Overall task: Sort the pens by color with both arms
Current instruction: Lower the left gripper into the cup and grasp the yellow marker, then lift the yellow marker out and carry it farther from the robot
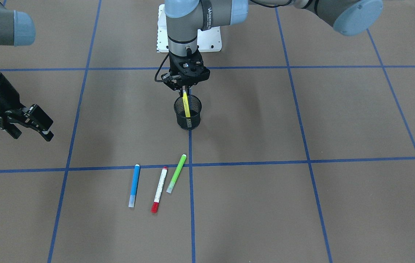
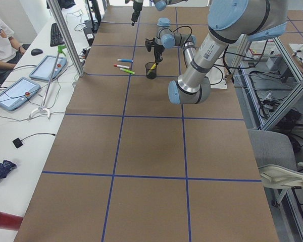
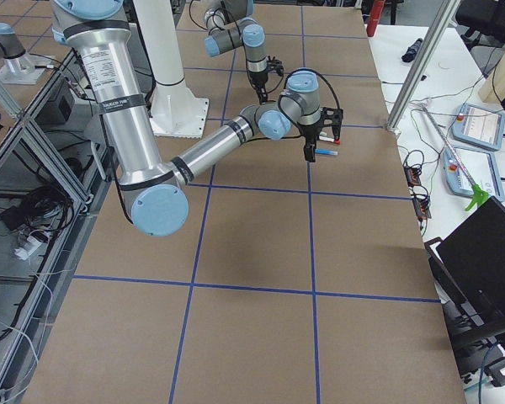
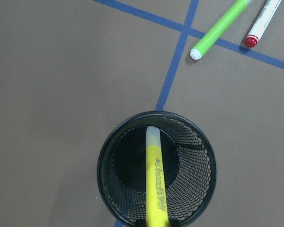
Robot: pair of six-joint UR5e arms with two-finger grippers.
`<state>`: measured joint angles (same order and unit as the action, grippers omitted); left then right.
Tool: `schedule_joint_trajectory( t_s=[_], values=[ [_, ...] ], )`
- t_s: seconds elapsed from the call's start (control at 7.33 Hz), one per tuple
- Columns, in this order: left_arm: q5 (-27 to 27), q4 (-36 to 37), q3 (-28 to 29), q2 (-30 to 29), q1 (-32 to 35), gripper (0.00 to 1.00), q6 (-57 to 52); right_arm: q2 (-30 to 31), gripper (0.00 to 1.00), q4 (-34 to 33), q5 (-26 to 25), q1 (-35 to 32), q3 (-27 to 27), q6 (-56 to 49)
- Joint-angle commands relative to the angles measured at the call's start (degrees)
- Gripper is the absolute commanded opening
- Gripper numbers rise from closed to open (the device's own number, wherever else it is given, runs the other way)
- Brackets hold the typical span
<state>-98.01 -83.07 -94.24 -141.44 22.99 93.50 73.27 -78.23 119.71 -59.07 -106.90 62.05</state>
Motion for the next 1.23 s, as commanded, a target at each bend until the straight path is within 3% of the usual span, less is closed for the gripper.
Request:
schedule_joint_trajectory(
  t_s=[0.0,0.27,0.55,0.68,0.82,1.09],
  values=[
    [0.18,1.58,-6.7,0.54,1.78,0.0,-0.07,0.03,0.98,0.01,-0.09,0.01,-0.15,0.0],
    [0.1,7.99,-14.71,0.72,4.06,0.0,-0.16,0.03,0.98,0.01,-0.88,0.01,-0.07,0.09],
    [1.32,8.1,-15.1,0.81,7.4,0.0,-0.85,-0.05,0.98,0.01,-0.97,0.01,-0.24,0.09],
    [5.94,7.32,-13.7,1.16,7.85,0.0,-3.99,0.03,0.98,0.01,-1.06,0.09,-0.33,0.17],
    [8.07,0.0,-9.25,1.95,8.99,0.0,-6.29,0.03,0.98,0.01,-1.15,0.09,-0.42,0.17],
    [8.97,-22.37,6.61,2.83,11.01,0.0,-7.61,0.03,0.98,0.01,-1.15,0.01,-0.5,0.17]
  ],
)
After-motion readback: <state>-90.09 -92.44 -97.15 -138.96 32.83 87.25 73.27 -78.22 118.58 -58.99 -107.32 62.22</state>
